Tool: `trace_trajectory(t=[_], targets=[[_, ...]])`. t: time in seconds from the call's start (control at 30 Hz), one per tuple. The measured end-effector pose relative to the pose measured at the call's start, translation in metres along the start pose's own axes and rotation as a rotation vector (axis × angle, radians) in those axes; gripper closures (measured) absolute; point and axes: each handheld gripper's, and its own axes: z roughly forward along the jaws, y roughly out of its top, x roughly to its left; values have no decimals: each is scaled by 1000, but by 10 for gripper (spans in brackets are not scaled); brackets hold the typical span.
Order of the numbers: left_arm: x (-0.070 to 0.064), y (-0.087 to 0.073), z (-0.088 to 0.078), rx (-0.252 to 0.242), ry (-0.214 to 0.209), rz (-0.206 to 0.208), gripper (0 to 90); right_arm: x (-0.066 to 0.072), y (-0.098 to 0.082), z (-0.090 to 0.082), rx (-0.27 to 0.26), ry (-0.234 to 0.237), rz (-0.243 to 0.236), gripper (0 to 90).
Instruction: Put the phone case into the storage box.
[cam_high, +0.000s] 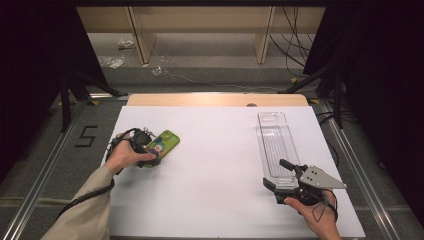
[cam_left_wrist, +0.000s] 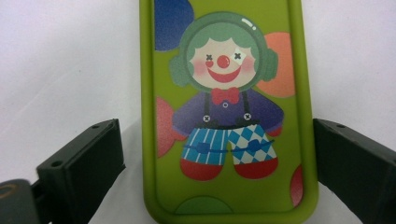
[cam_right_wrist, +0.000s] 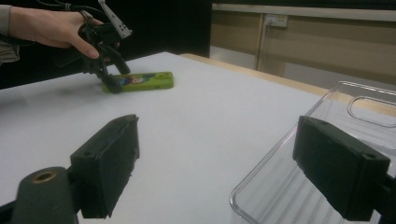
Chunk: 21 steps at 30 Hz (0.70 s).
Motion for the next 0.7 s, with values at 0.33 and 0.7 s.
trace_trajectory(t=[0.33,0.7], targets=[[1,-1,-1,6,-36,-27,109,0,0,0,-1,0,0,156],[0,0,-2,8,-37,-42,146,0,0,0,0,1,0,156]])
